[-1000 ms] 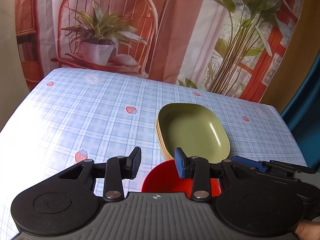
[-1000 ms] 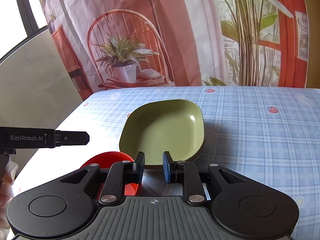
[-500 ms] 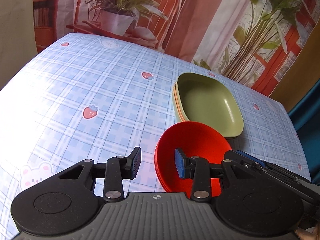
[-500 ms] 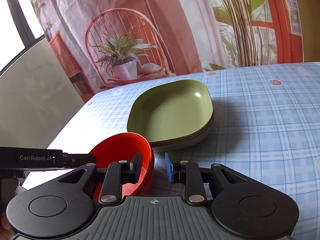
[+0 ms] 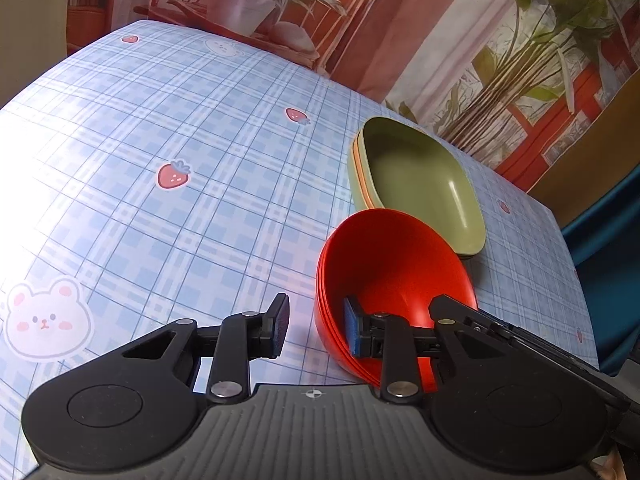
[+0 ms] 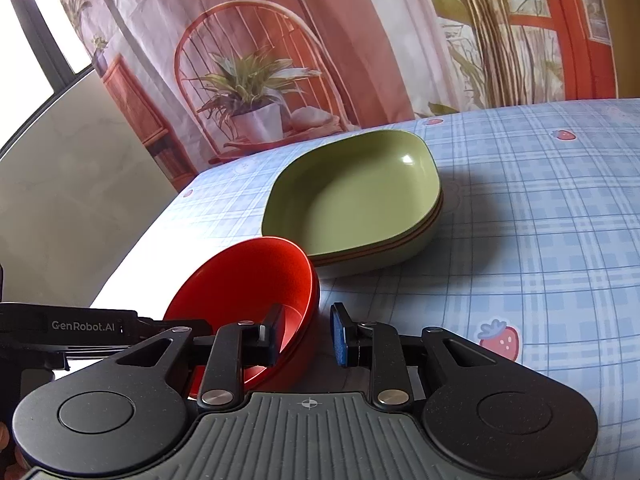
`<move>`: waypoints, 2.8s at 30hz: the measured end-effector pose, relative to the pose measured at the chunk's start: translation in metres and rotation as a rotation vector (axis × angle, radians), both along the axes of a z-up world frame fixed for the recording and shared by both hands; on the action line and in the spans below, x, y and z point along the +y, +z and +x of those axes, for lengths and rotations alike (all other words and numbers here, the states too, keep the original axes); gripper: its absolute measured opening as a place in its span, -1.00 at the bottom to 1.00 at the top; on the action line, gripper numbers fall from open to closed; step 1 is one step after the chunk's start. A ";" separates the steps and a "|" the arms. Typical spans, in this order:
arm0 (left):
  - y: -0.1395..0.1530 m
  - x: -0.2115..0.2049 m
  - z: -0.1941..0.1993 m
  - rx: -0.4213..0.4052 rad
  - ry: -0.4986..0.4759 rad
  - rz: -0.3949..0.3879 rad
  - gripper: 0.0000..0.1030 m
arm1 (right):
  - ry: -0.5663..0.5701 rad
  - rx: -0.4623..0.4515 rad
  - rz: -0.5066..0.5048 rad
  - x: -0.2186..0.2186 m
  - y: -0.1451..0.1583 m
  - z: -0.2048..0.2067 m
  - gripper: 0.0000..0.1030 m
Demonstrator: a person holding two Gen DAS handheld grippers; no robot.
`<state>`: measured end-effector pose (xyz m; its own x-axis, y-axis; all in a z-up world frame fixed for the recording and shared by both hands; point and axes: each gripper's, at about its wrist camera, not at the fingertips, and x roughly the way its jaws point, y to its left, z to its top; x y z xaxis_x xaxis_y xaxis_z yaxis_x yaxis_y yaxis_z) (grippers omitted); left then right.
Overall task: Organize plates and bowls
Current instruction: 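Close both tools on the rim of the red bowls, then lift the red bowls with both tools and lower them into the green plate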
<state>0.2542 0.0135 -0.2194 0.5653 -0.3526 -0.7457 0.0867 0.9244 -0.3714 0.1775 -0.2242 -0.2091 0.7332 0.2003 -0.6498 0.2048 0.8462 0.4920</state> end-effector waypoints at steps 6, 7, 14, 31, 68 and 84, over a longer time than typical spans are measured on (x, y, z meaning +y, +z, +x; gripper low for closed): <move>0.001 -0.003 -0.004 -0.015 -0.018 -0.010 -0.63 | 0.014 0.000 0.022 0.003 -0.003 0.000 -0.54; 0.001 -0.003 -0.004 -0.016 -0.020 -0.010 -0.64 | 0.014 0.001 0.021 0.004 -0.003 0.000 -0.54; 0.003 -0.007 -0.006 -0.026 -0.027 0.008 -0.64 | 0.010 0.000 0.006 0.005 -0.001 0.000 -0.61; 0.029 -0.010 -0.018 -0.101 -0.051 0.026 -0.64 | -0.014 -0.065 -0.011 -0.003 0.022 -0.007 -0.72; 0.034 -0.065 0.095 -0.095 -0.184 0.071 -0.64 | -0.053 0.030 -0.108 -0.072 0.021 0.076 -0.75; 0.021 -0.070 0.095 -0.078 -0.205 0.122 -0.64 | -0.060 0.074 -0.078 -0.074 0.008 0.074 -0.74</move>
<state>0.3494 -0.0565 -0.1981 0.5486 -0.3755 -0.7470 0.3006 0.9223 -0.2429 0.2515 -0.2982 -0.2011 0.6918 0.1044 -0.7145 0.2896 0.8664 0.4069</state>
